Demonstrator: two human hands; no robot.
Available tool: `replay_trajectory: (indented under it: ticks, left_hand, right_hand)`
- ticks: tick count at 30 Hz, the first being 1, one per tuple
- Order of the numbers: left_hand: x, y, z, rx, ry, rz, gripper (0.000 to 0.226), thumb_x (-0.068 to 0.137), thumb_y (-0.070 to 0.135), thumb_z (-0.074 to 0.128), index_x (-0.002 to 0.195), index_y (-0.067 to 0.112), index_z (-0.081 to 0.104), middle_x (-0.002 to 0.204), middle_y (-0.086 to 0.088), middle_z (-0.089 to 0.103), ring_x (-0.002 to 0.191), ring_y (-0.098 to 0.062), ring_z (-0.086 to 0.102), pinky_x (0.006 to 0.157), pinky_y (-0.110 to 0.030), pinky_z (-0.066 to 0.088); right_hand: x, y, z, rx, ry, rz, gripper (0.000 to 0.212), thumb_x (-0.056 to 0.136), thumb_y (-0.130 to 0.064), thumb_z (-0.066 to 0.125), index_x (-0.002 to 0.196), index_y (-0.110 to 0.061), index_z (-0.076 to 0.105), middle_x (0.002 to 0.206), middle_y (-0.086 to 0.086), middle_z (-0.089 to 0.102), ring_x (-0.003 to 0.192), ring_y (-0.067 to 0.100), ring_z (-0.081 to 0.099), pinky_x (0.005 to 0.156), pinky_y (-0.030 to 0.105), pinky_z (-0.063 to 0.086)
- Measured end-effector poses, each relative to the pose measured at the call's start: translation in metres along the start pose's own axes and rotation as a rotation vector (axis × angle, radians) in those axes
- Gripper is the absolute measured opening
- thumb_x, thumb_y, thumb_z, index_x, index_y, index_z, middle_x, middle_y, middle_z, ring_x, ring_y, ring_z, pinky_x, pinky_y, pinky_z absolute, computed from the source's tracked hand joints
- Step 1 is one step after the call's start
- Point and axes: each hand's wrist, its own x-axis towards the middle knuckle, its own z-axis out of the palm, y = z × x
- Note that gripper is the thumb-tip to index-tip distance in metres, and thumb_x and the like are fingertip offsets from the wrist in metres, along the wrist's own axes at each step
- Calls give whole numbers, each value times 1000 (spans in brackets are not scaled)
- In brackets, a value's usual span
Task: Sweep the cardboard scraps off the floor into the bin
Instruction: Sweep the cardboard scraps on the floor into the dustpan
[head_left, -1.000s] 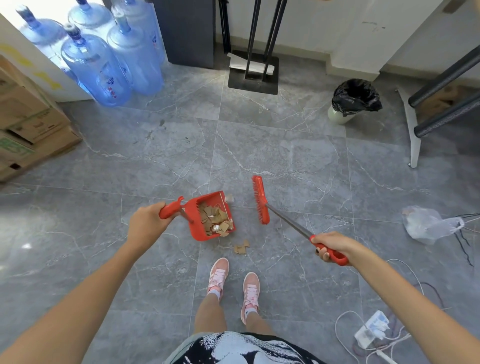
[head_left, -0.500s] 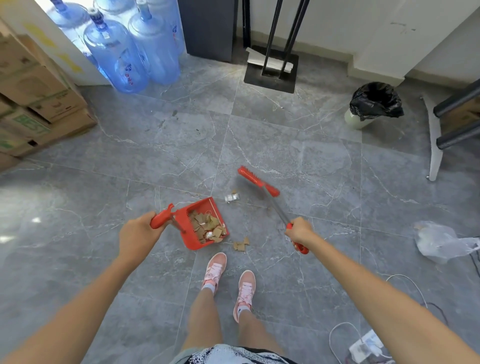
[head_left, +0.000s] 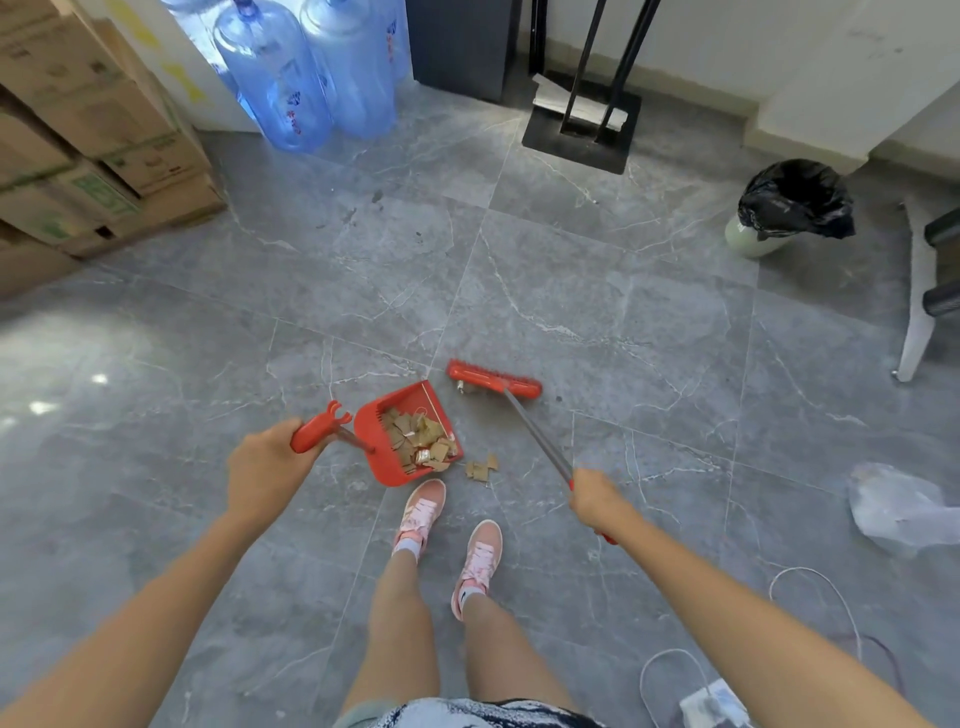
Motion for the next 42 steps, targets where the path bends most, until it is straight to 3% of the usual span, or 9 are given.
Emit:
replay_trajectory:
  ticks: [7,10,13,15,18,23,29,35,42]
  left_hand:
    - [-29,5,5,44,-20,-23,43,80,50,69,59,21,46,45,2,46,44,-24,49,45,-27,29]
    - [-34,4,5,56,-39,12,43,81,50,69,59,22,45,44,4,46,42,-22,49,43,-26,30]
    - [-33,-1,1,58,-50,39,45,80,50,69,57,19,47,42,4,45,40,-20,49,42,-27,34]
    - [-33,-7,-3,66,-54,61,45,80,49,70,56,19,47,42,4,45,40,-22,49,42,-27,35]
    - [-33,-16,-8,85,-63,121,44,77,44,75,57,14,49,42,2,44,39,-25,49,42,-26,34]
    - [-26,-29,-14,73,-97,192,48,75,46,75,56,13,47,41,3,43,36,-21,45,40,-24,32]
    - [-9,-41,-11,56,-127,269,46,76,46,75,57,11,51,41,2,46,38,-22,48,41,-26,35]
    - [11,-48,3,57,-158,379,50,78,55,69,59,12,52,43,1,47,38,-23,49,41,-29,40]
    - [33,-44,11,53,-236,420,43,77,39,77,60,26,40,44,10,36,40,-21,41,44,-27,39]
  right_hand:
    - [-46,58,39,-7,-73,8,26,94,-14,44,115,-7,56,118,18,62,103,34,63,81,39,52]
    - [-65,73,52,60,-93,3,5,90,-17,49,92,-13,49,92,12,59,69,27,55,63,35,51]
    - [-80,84,60,207,-98,4,5,89,-14,52,92,-10,52,65,5,48,42,17,44,35,22,40]
    - [-89,88,61,330,-109,13,0,89,-9,50,88,-10,50,55,2,41,36,12,38,28,17,30]
    - [-102,90,62,559,-146,106,9,89,-4,45,86,-9,51,48,6,41,30,13,36,32,17,32]
    - [-116,83,64,773,-164,225,20,92,-2,44,104,4,59,43,6,42,30,12,38,34,17,34]
    - [-113,66,67,911,-135,320,14,92,1,42,85,-5,52,44,7,41,27,11,36,35,16,33]
    - [-97,37,81,1010,-140,448,25,95,1,38,72,-9,44,52,8,39,25,10,34,34,12,32]
    - [-92,-11,84,1065,-155,475,29,96,-1,36,68,-9,40,54,7,37,23,9,34,31,11,31]
